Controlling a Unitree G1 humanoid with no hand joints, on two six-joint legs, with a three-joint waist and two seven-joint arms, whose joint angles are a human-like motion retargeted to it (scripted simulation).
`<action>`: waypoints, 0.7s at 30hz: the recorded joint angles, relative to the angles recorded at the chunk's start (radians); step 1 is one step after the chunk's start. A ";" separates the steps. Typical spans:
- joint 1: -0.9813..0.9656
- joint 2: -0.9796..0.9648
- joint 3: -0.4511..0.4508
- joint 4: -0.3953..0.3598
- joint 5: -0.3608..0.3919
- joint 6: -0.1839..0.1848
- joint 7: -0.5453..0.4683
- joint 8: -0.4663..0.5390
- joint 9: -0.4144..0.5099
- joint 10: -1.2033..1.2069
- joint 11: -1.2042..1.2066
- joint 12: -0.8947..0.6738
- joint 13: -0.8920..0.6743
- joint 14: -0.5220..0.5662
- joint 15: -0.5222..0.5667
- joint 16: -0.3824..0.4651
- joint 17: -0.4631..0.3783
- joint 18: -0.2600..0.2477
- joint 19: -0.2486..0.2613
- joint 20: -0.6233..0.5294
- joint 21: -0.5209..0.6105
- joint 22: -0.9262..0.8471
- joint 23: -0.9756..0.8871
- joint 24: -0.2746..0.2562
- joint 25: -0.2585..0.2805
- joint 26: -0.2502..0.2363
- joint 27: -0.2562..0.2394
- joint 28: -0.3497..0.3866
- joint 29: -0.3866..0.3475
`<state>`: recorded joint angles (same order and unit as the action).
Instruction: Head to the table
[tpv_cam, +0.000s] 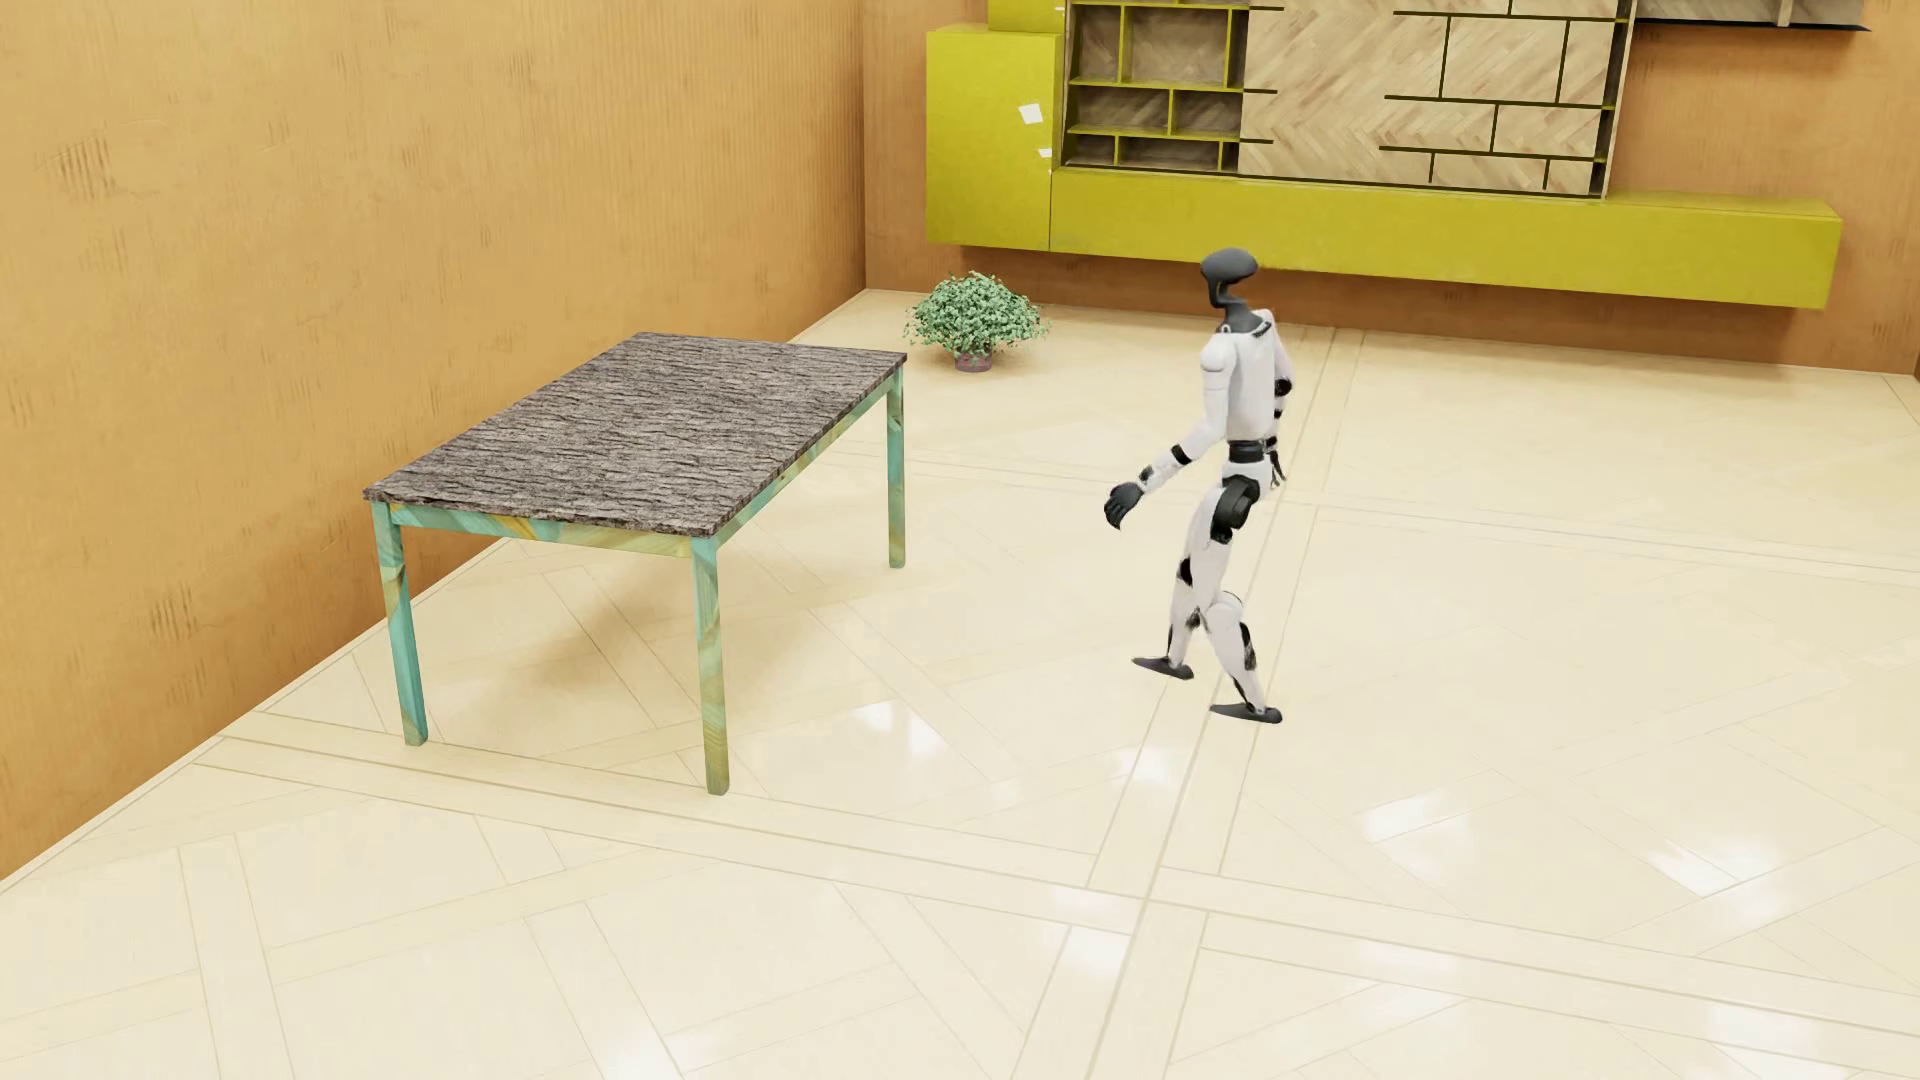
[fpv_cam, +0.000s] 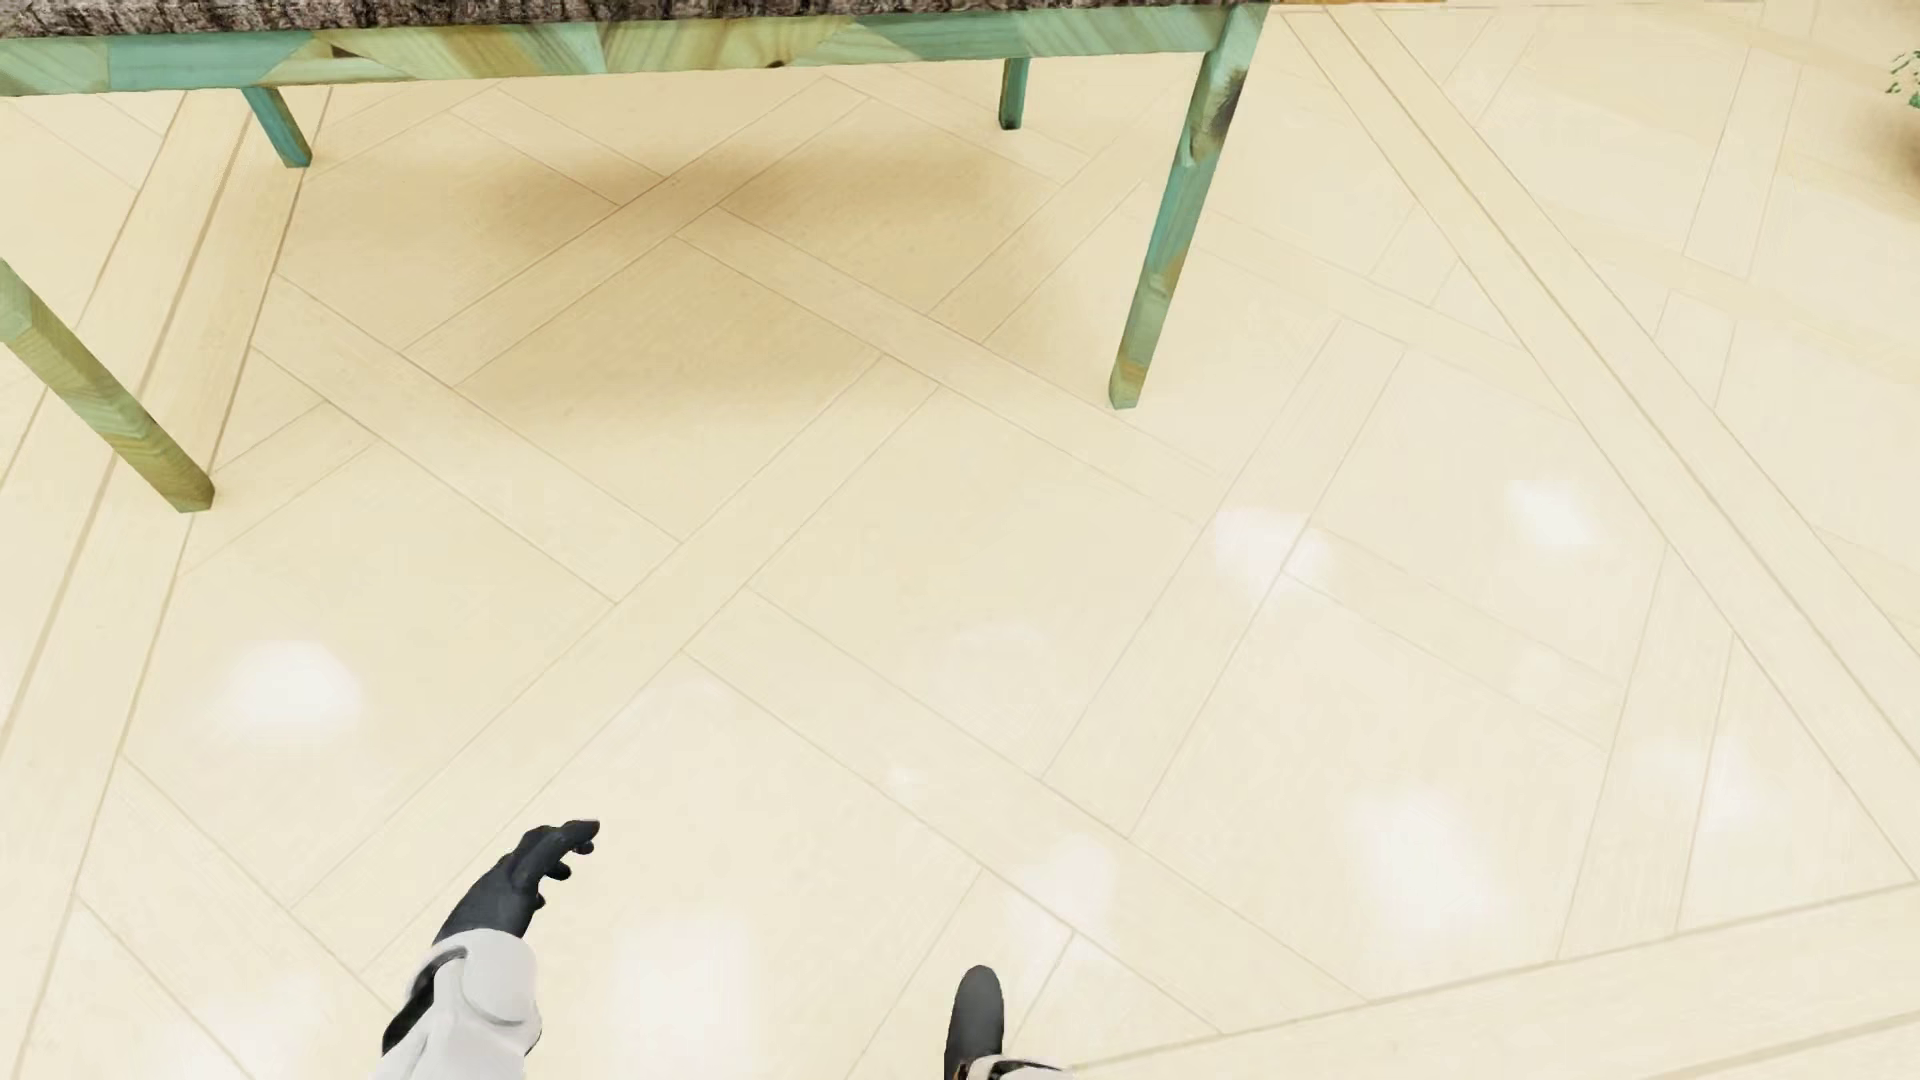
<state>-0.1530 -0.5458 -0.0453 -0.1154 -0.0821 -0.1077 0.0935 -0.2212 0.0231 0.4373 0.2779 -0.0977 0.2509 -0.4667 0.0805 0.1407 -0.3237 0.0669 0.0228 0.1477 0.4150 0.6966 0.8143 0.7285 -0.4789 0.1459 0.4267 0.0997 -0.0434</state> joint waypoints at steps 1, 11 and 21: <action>0.014 0.015 0.000 0.000 -0.001 0.003 -0.010 -0.027 -0.009 0.021 0.007 -0.008 0.025 -0.015 -0.019 -0.004 0.016 -0.010 -0.133 -0.006 -0.018 -0.028 0.019 -0.015 0.004 -0.015 0.010 0.009 0.016; -0.430 0.276 0.003 0.273 0.055 0.135 -0.116 -0.087 -0.001 0.920 0.225 0.190 -0.173 0.308 -0.353 -0.043 0.212 -0.249 -0.061 -0.025 -0.080 0.124 0.063 0.030 -0.071 0.121 -0.014 -0.133 -0.051; -0.273 0.291 0.091 0.369 -0.033 0.193 0.149 0.179 -0.013 0.264 0.351 0.410 -0.436 0.117 -0.398 -0.102 0.230 -0.088 0.091 0.053 -0.021 0.171 -0.092 0.025 -0.136 0.149 -0.155 -0.160 -0.099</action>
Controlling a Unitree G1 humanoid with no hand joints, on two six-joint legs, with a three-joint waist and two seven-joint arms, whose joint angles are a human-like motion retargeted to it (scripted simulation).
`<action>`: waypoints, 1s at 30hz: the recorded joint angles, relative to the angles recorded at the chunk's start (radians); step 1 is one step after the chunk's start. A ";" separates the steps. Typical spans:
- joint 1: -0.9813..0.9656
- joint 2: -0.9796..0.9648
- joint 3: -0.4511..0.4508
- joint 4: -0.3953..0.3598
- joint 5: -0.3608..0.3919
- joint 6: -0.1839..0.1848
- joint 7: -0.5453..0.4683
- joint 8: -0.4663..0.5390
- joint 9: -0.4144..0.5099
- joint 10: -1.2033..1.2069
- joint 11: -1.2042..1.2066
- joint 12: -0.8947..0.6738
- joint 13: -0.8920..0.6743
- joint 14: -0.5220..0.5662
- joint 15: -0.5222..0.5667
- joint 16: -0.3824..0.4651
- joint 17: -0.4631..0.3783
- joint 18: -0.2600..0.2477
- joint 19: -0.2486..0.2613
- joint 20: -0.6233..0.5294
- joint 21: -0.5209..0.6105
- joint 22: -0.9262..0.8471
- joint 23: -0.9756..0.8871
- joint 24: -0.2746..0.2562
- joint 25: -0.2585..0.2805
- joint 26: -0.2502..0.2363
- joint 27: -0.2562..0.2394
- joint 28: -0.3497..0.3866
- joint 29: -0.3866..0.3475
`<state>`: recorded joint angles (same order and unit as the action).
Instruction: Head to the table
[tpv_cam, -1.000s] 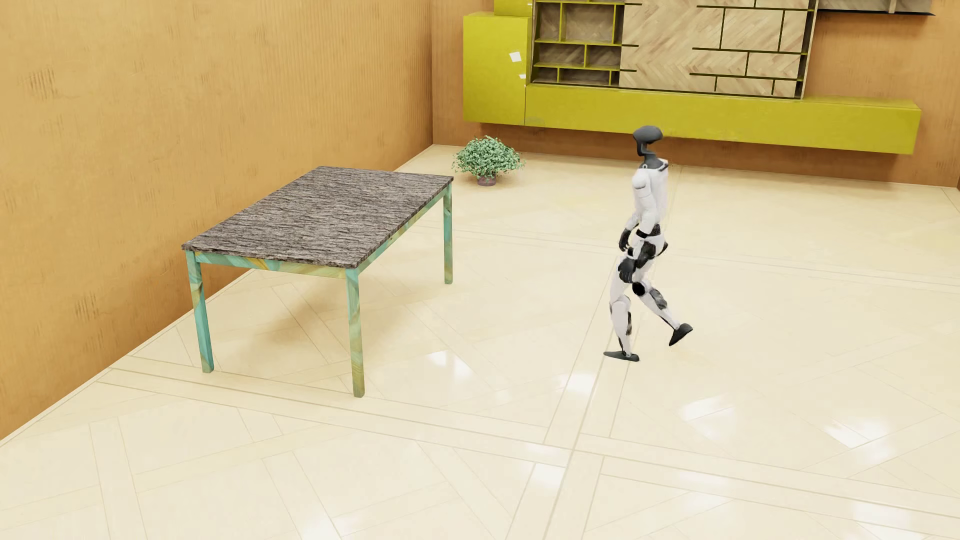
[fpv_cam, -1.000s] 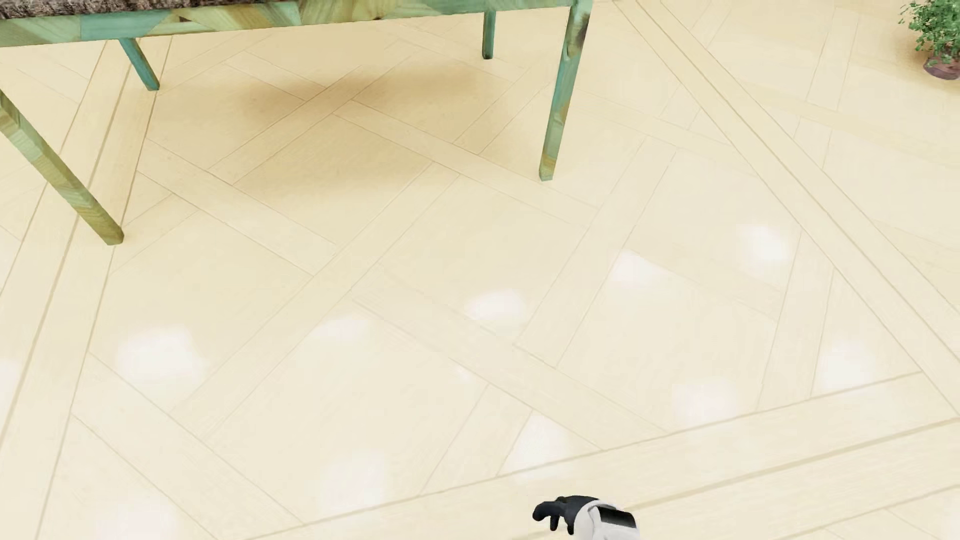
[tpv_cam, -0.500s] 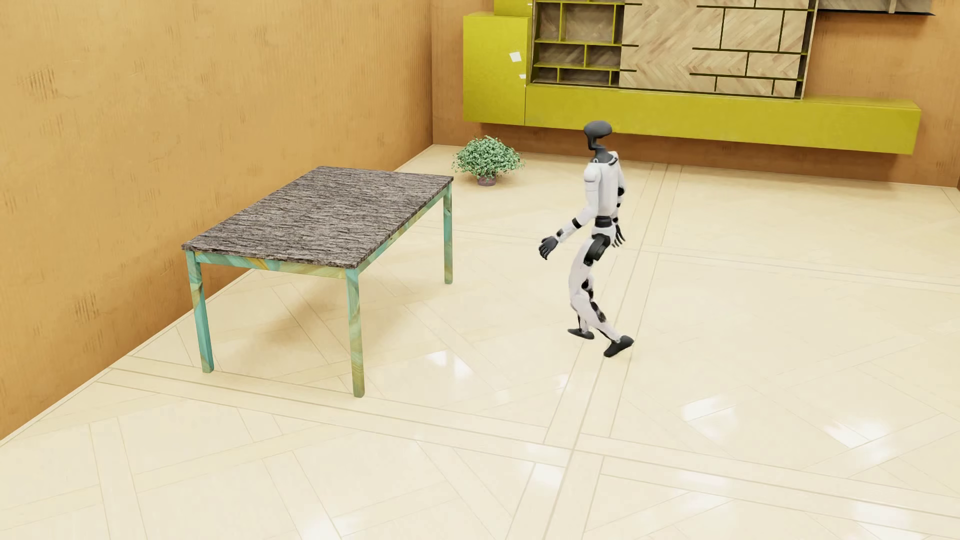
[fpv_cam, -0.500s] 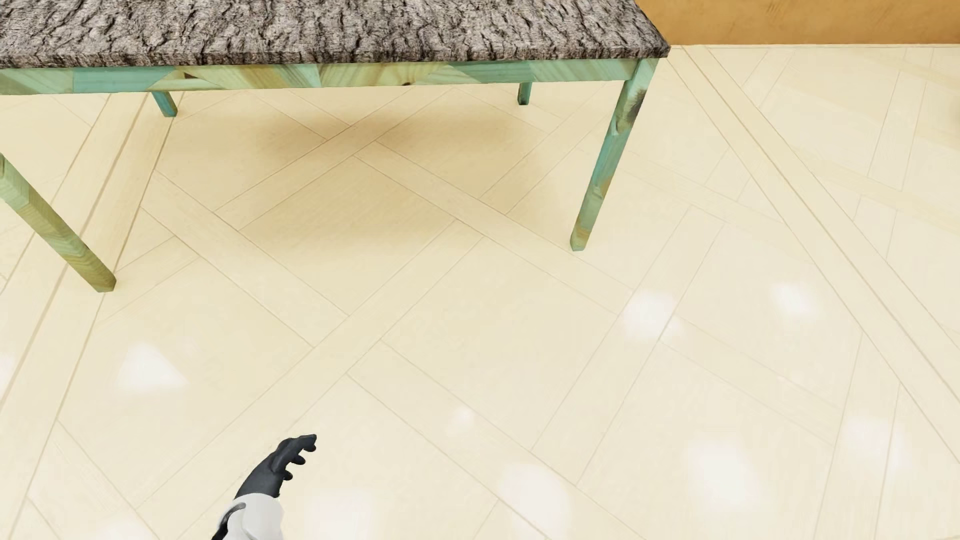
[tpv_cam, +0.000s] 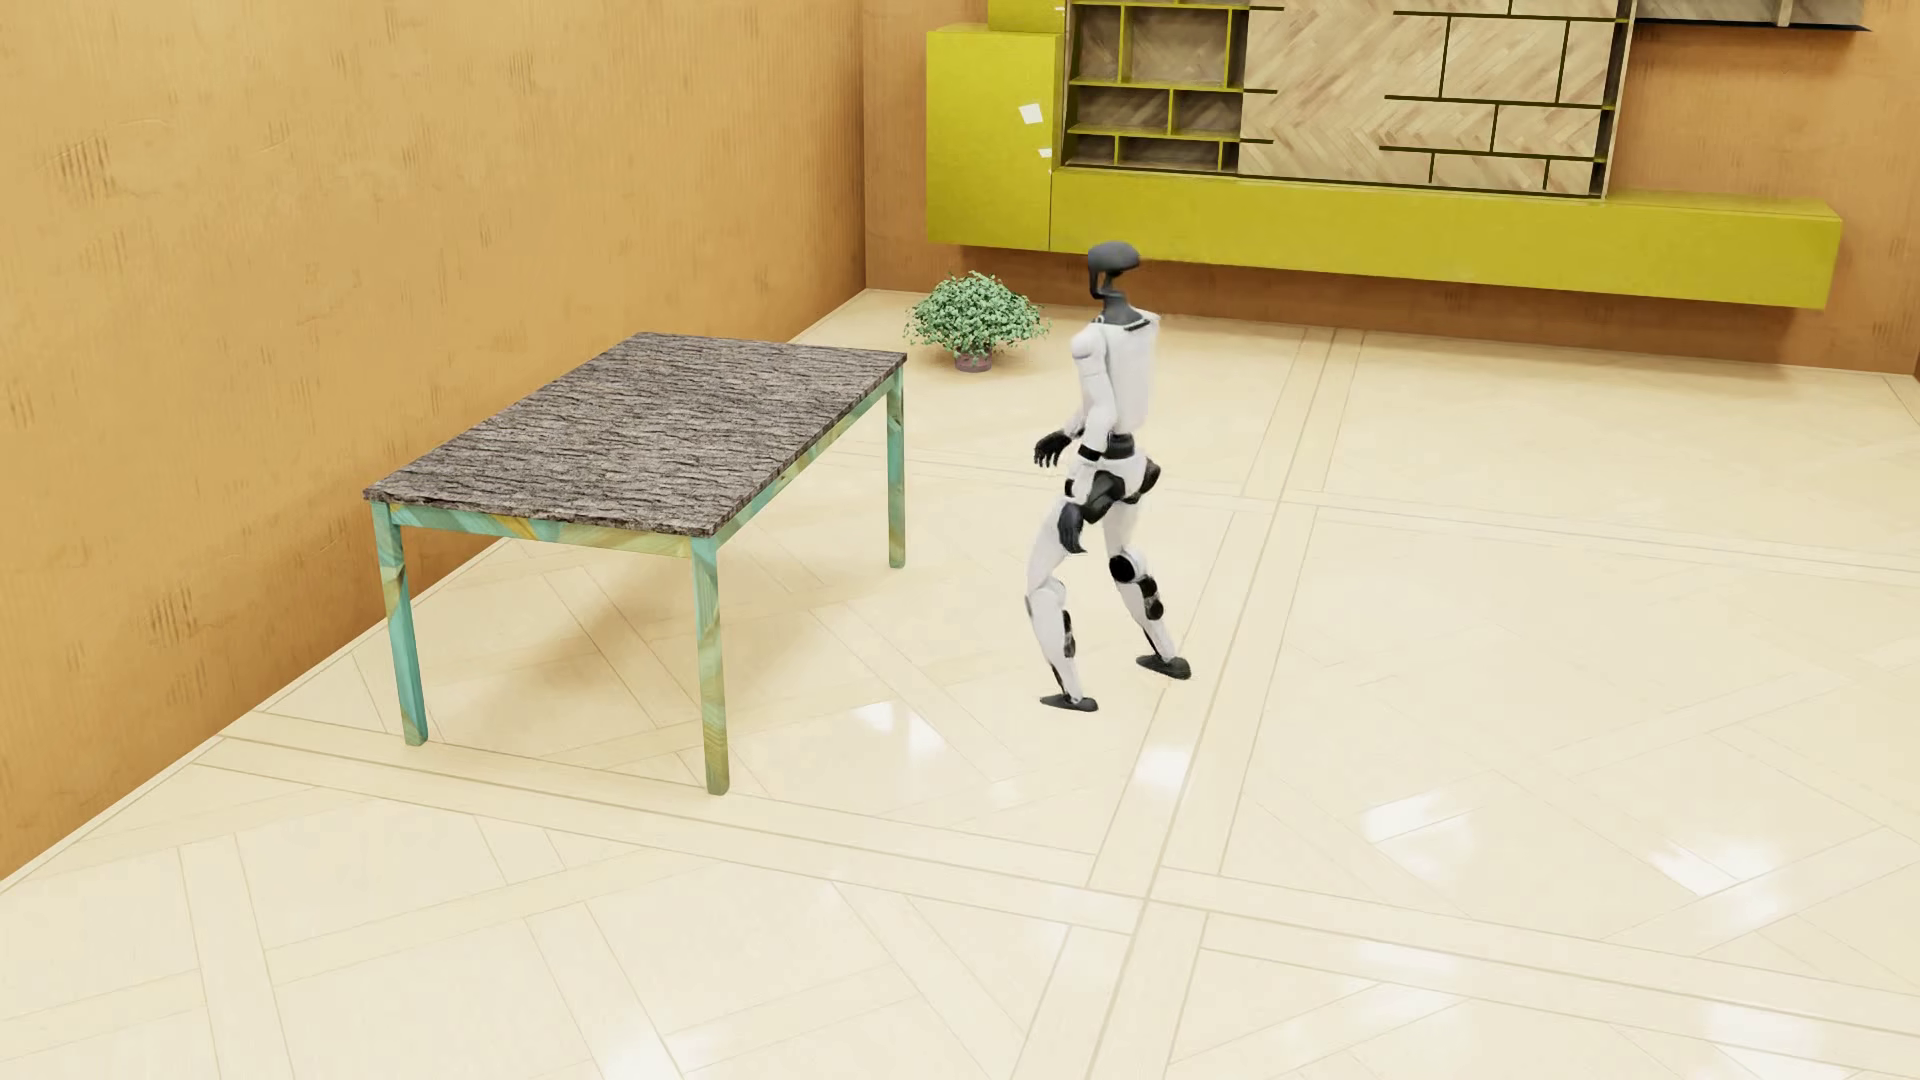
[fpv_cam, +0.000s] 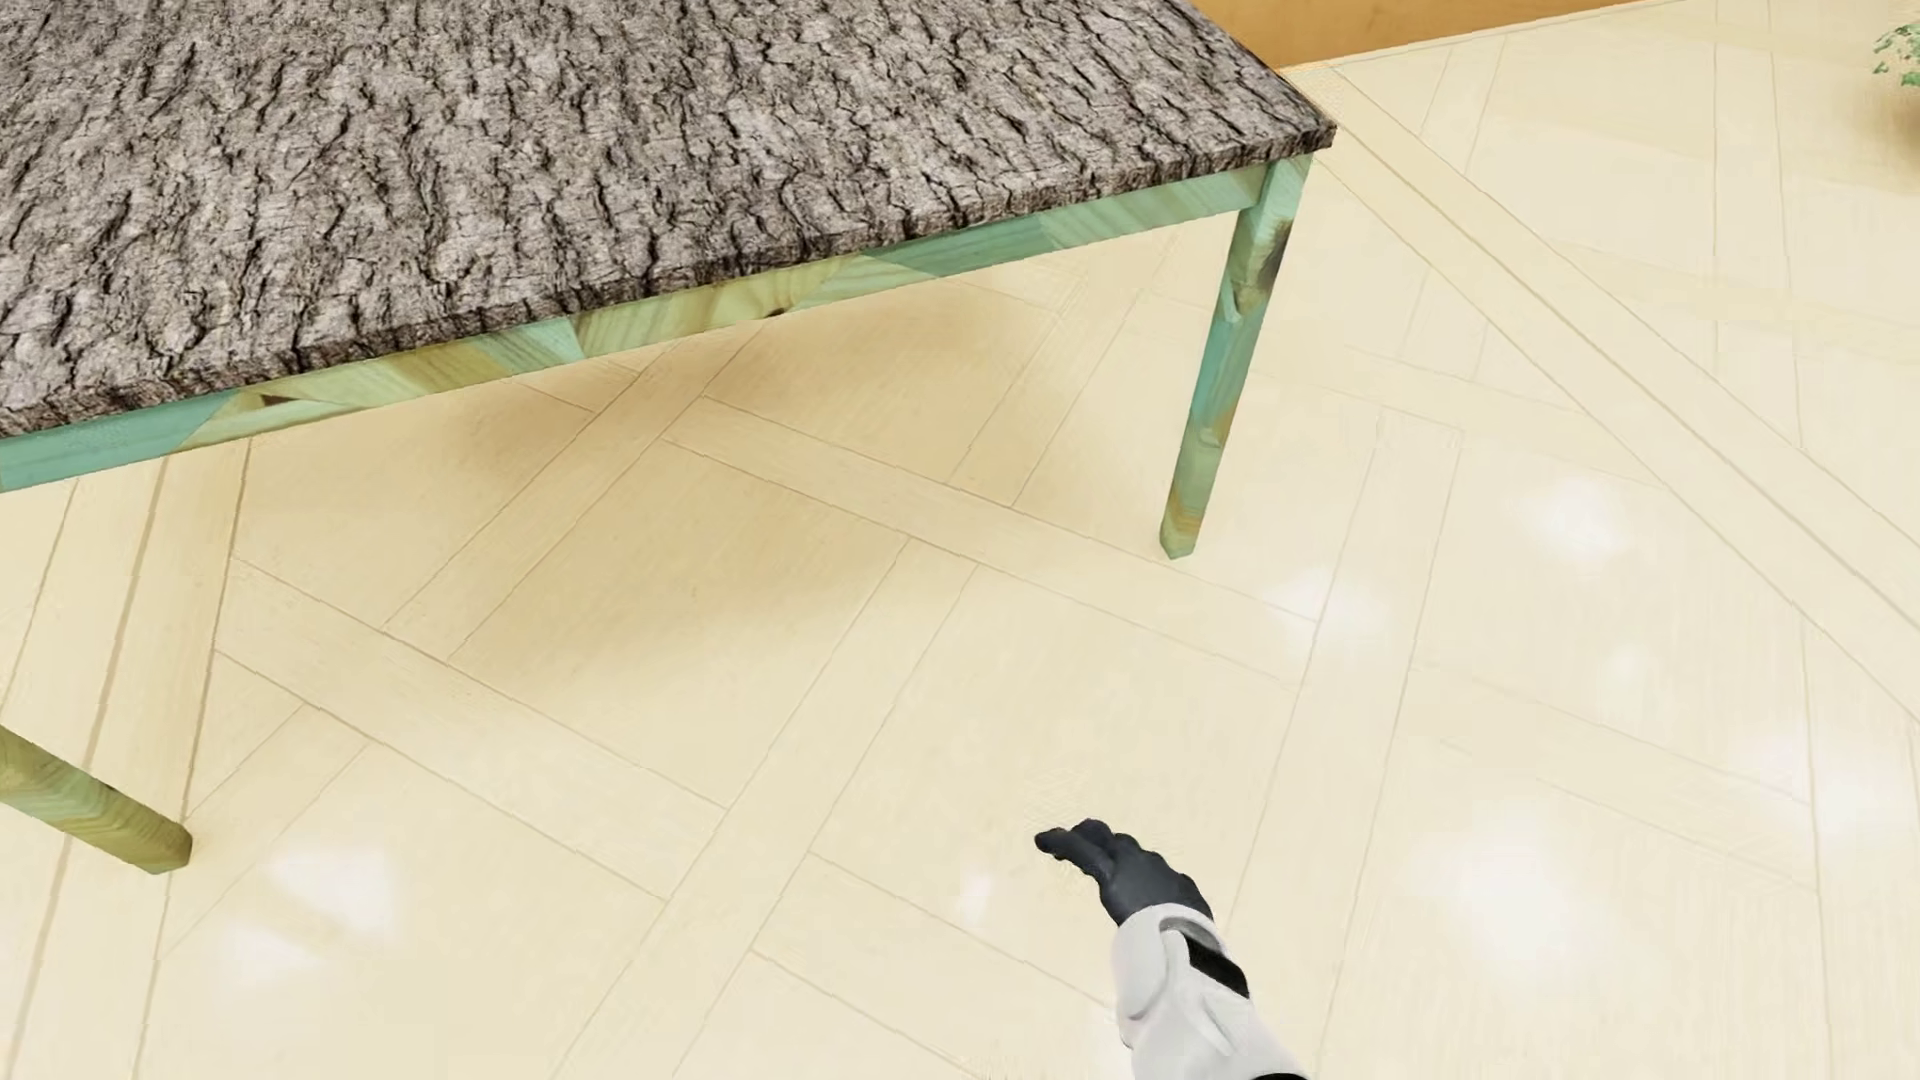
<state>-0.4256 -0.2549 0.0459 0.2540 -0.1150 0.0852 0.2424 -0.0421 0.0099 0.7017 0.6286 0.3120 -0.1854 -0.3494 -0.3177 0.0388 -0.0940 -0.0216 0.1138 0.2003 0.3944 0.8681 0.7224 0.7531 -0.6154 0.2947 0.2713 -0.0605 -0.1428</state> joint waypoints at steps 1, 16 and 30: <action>0.029 -0.047 0.006 -0.018 -0.027 -0.011 0.043 0.028 0.006 -0.022 0.073 -0.009 0.003 -0.004 0.043 0.007 -0.002 0.004 0.019 -0.035 0.010 -0.015 0.006 0.025 0.002 -0.020 -0.002 -0.027 0.008; 0.223 -0.107 -0.042 -0.231 -0.058 -0.180 0.002 -0.123 -0.019 -0.341 -0.114 -0.252 0.420 0.042 0.059 0.039 -0.112 -0.020 -0.115 -0.024 -0.074 -0.249 0.179 -0.107 0.129 -0.162 0.139 0.163 0.128; 0.069 -0.007 -0.032 -0.027 0.065 -0.073 -0.125 -0.226 -0.013 -0.146 -0.195 -0.107 0.073 0.041 0.043 -0.018 -0.075 -0.139 -0.158 0.078 0.084 -0.059 0.112 -0.068 -0.004 -0.048 0.046 0.093 0.109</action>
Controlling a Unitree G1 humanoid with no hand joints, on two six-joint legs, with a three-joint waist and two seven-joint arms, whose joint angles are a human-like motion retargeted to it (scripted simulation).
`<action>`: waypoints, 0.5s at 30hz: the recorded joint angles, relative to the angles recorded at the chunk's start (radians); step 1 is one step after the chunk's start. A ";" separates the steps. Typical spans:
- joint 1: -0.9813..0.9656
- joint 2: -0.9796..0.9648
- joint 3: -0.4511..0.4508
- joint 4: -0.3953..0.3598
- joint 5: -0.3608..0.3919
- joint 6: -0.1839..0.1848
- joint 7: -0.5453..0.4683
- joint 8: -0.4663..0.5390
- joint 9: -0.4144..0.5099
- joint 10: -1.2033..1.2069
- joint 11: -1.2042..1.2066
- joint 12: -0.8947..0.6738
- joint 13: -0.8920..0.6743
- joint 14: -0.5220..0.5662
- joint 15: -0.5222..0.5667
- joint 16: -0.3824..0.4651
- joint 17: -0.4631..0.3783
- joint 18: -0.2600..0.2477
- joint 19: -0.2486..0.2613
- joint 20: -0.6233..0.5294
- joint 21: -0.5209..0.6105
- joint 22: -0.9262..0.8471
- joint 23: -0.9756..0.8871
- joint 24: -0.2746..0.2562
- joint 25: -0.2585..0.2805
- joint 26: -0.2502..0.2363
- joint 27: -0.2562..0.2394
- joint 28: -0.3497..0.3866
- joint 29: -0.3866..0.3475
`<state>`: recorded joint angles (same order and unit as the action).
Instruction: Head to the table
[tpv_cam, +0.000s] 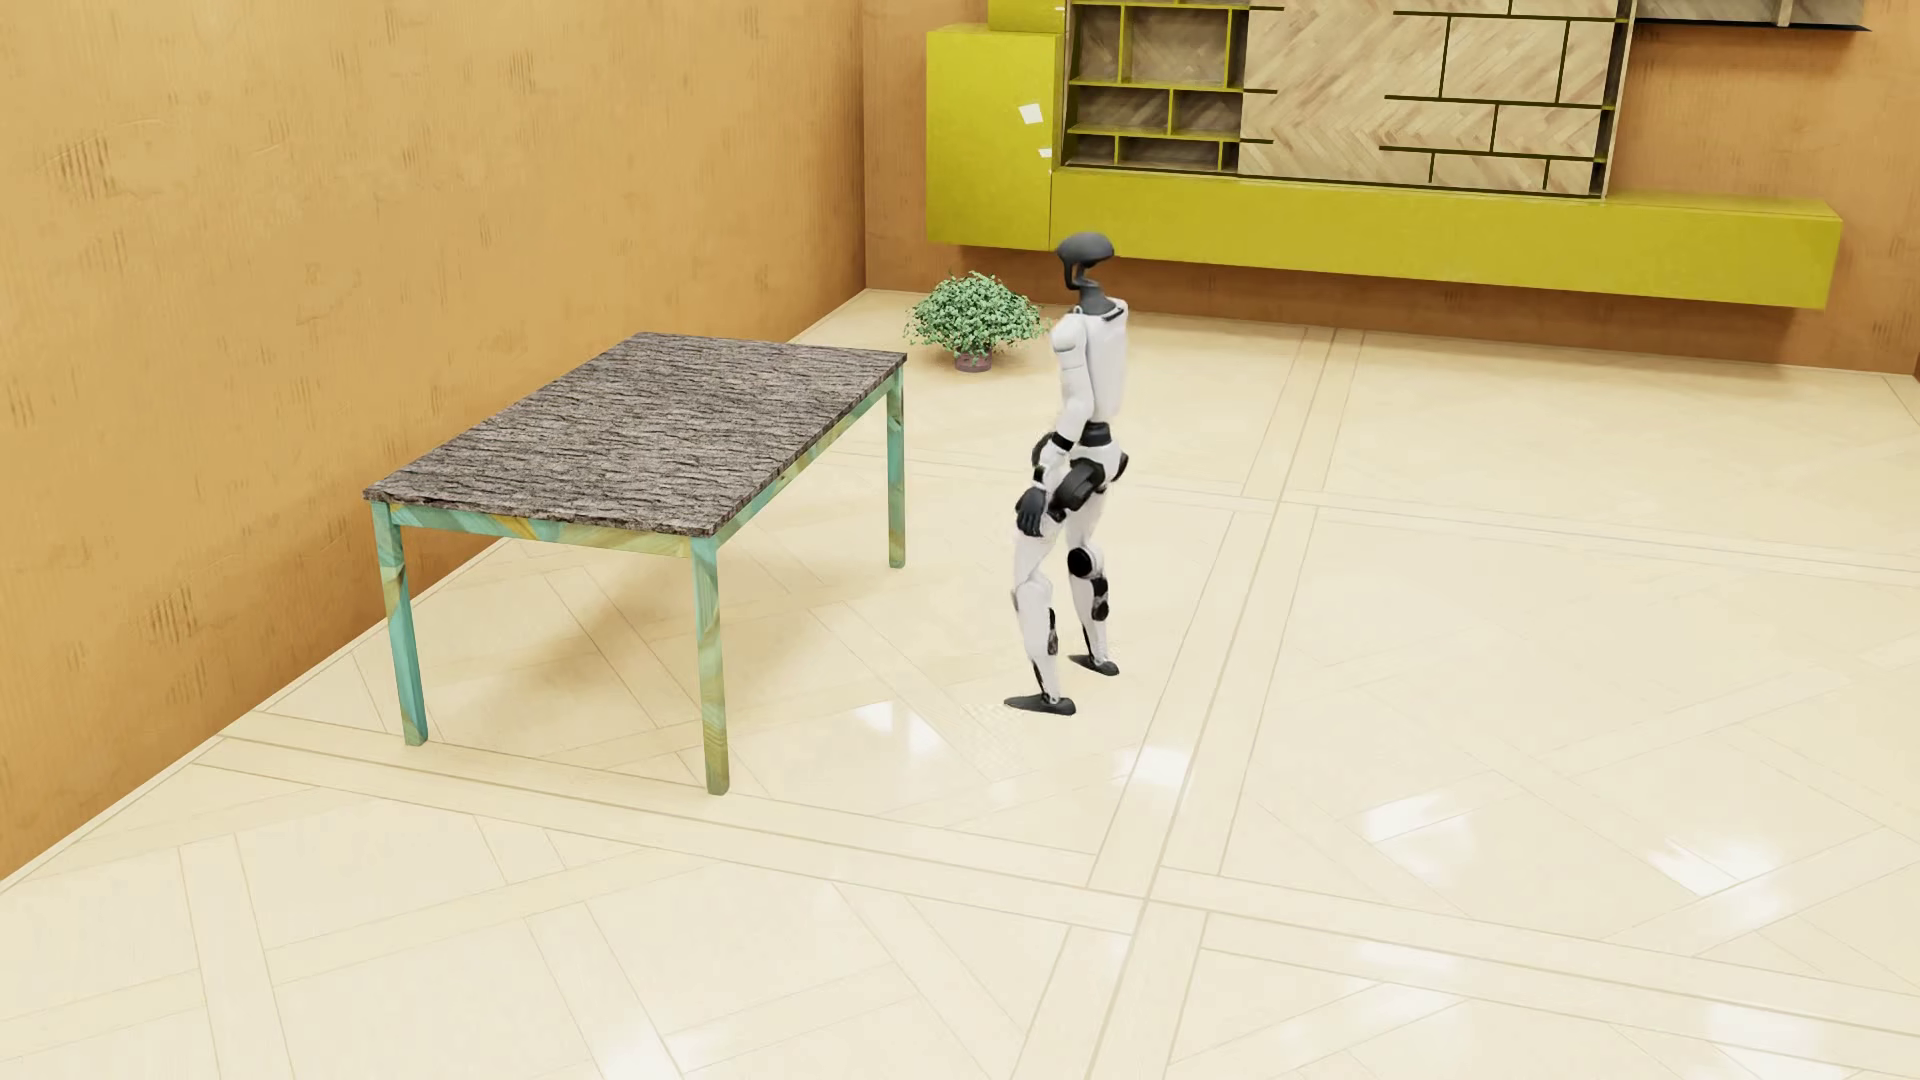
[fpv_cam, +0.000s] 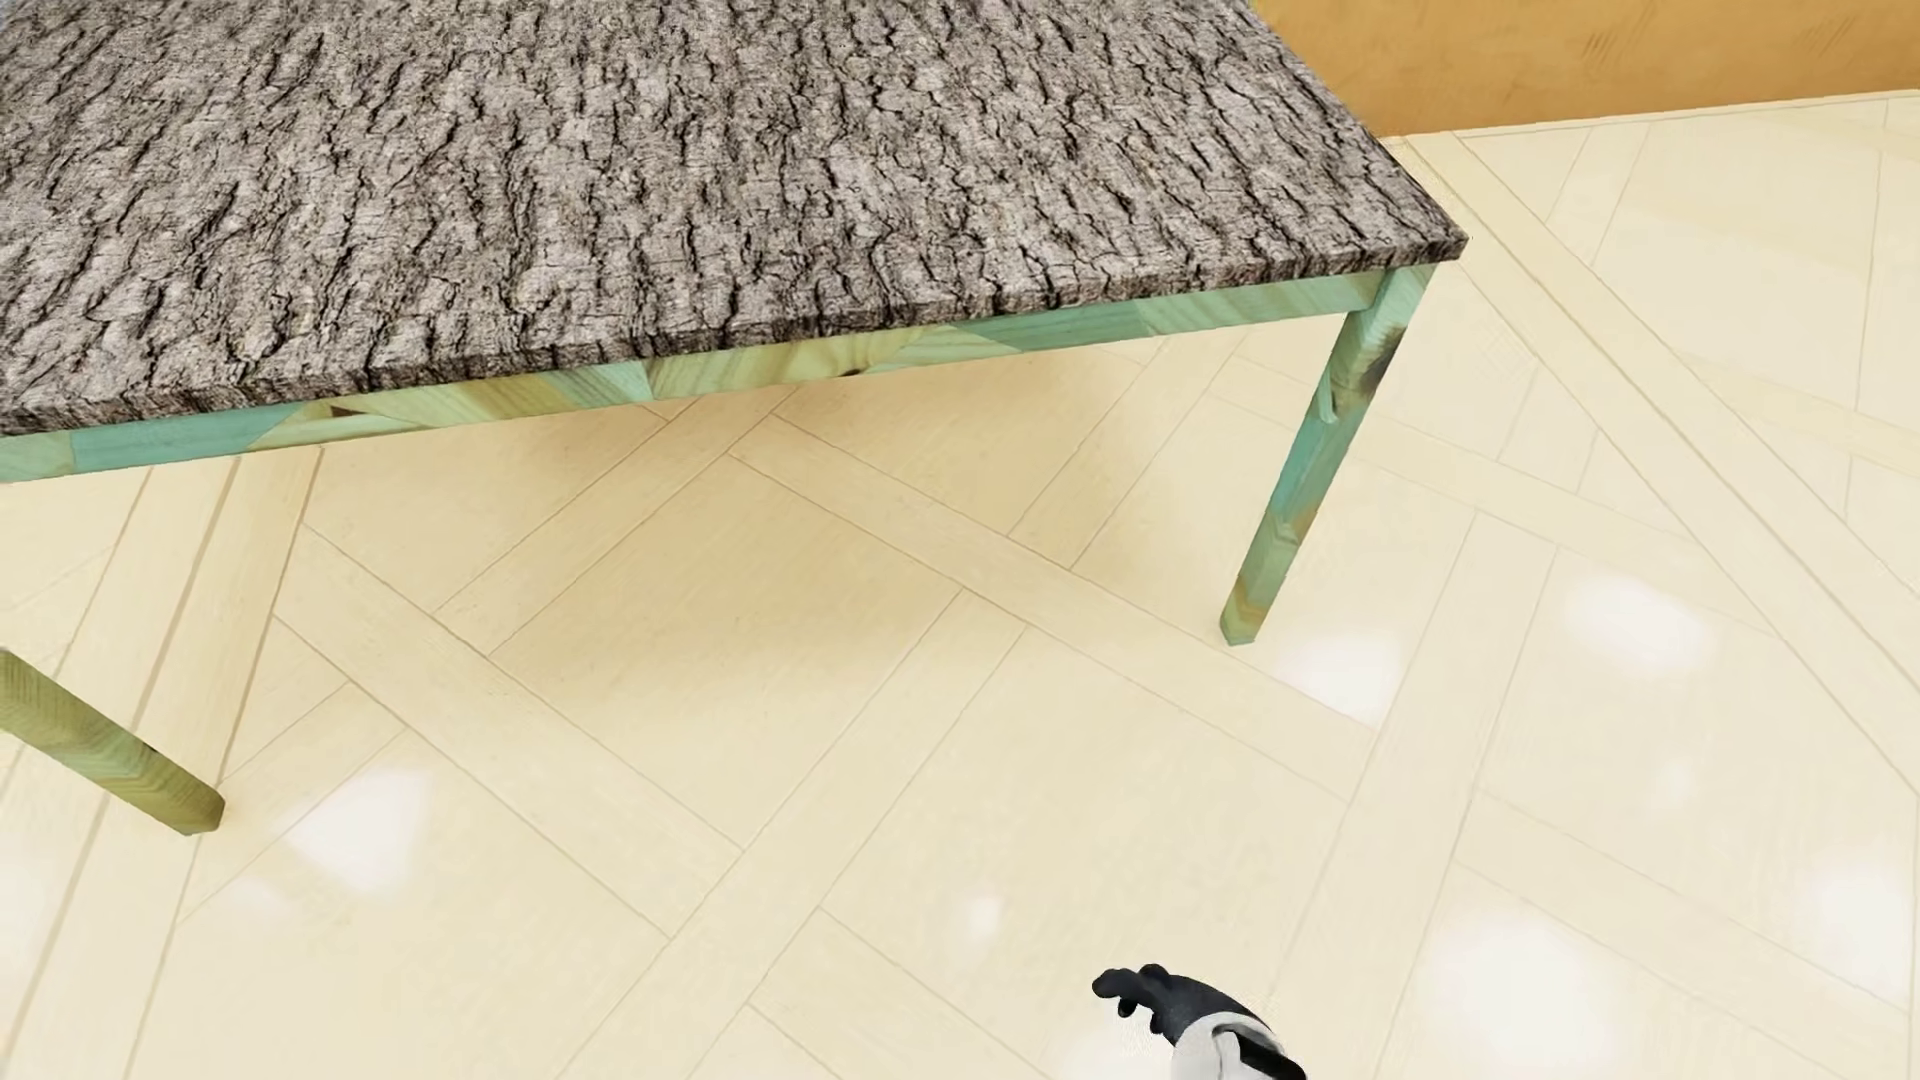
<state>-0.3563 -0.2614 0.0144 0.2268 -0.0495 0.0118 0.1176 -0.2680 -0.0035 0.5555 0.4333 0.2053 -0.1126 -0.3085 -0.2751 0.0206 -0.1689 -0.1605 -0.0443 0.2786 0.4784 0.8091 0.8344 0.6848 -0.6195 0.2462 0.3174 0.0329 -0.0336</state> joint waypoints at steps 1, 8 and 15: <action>0.036 0.007 0.002 -0.004 0.001 0.005 0.019 0.007 -0.005 -0.056 -0.007 0.000 -0.028 -0.009 0.003 0.002 -0.010 0.037 0.003 -0.013 0.015 -0.004 0.001 0.011 -0.004 -0.001 -0.001 -0.002 0.011; 0.127 0.051 -0.004 -0.071 -0.052 0.007 0.033 -0.013 -0.021 -0.221 -0.051 -0.069 0.058 0.052 0.021 0.014 0.005 0.042 0.024 -0.118 -0.075 -0.034 -0.042 0.053 0.068 -0.032 0.006 -0.015 -0.077; 0.088 0.038 -0.007 -0.070 -0.057 0.011 0.030 -0.004 -0.019 -0.145 -0.039 -0.071 0.167 0.008 0.021 0.012 0.062 0.068 0.041 -0.142 -0.003 -0.057 0.118 0.025 0.123 -0.038 0.087 -0.015 0.042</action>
<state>-0.2679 -0.2232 0.0076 0.1565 -0.1061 0.0229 0.1472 -0.2719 -0.0223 0.4108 0.3946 0.1346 0.0544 -0.3005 -0.2537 0.0330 -0.1074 -0.0920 -0.0033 0.1364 0.4758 0.7518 0.9528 0.7100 -0.4960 0.2084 0.4048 0.0180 0.0081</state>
